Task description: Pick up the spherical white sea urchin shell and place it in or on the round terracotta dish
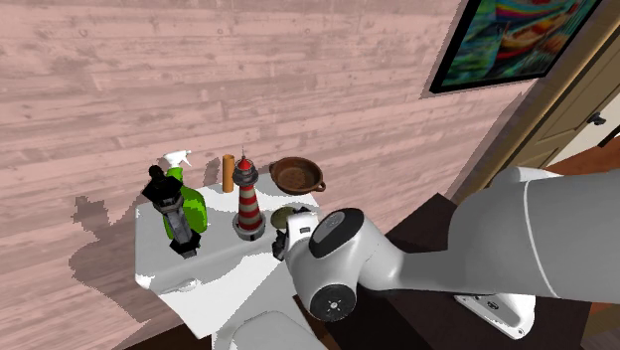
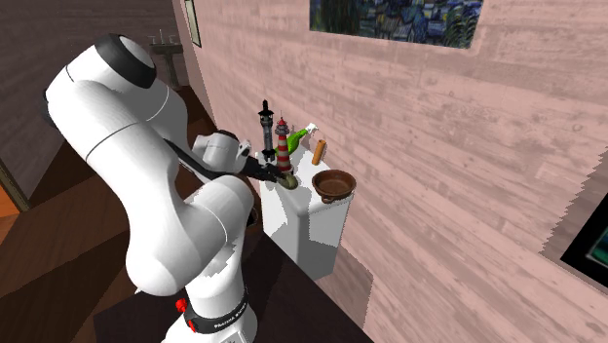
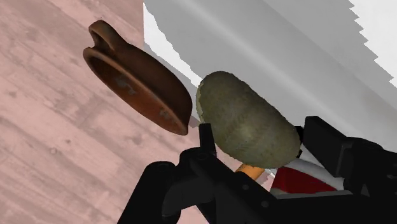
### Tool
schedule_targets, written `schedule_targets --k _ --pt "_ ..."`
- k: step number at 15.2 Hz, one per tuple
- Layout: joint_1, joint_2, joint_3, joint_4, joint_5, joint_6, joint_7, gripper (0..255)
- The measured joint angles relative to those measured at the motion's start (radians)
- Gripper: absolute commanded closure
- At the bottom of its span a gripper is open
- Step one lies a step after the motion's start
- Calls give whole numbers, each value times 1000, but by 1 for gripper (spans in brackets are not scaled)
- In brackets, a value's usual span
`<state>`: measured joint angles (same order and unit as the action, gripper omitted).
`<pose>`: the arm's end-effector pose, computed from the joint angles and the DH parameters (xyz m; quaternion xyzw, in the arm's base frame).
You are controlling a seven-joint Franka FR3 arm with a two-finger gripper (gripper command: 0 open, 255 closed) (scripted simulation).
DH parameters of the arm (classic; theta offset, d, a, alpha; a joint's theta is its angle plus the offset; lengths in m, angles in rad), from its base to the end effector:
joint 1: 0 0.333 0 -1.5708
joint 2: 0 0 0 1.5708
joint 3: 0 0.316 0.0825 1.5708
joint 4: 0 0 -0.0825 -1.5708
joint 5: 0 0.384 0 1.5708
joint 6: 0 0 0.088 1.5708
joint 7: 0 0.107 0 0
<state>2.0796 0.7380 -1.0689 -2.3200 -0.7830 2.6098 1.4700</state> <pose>0.2922 0.4158 0.1766 0.8619 0.1694 0.3939 0.2708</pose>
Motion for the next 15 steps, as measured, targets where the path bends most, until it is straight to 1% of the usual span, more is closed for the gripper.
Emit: schedule_targets --k 6,7,8,9,10,11,12,13,15 --pt "59 -82 -69 -18 -21 -52 -42 255" --pt "59 -82 -69 -18 -21 -52 -42 0" --pt "59 -82 -69 -18 -21 -52 -42 0" --pt "-9 -132 -27 -3 21 -48 -88 0" --pt "-138 -201 62 28 123 -56 -189 0" --pt "-263 -242 142 48 239 -48 -289 0" --pt "-332 -260 185 59 304 -42 -345 0" --pt "-373 -263 211 66 340 -32 -376 0" --pt "-417 -252 238 74 374 -14 -404 0"
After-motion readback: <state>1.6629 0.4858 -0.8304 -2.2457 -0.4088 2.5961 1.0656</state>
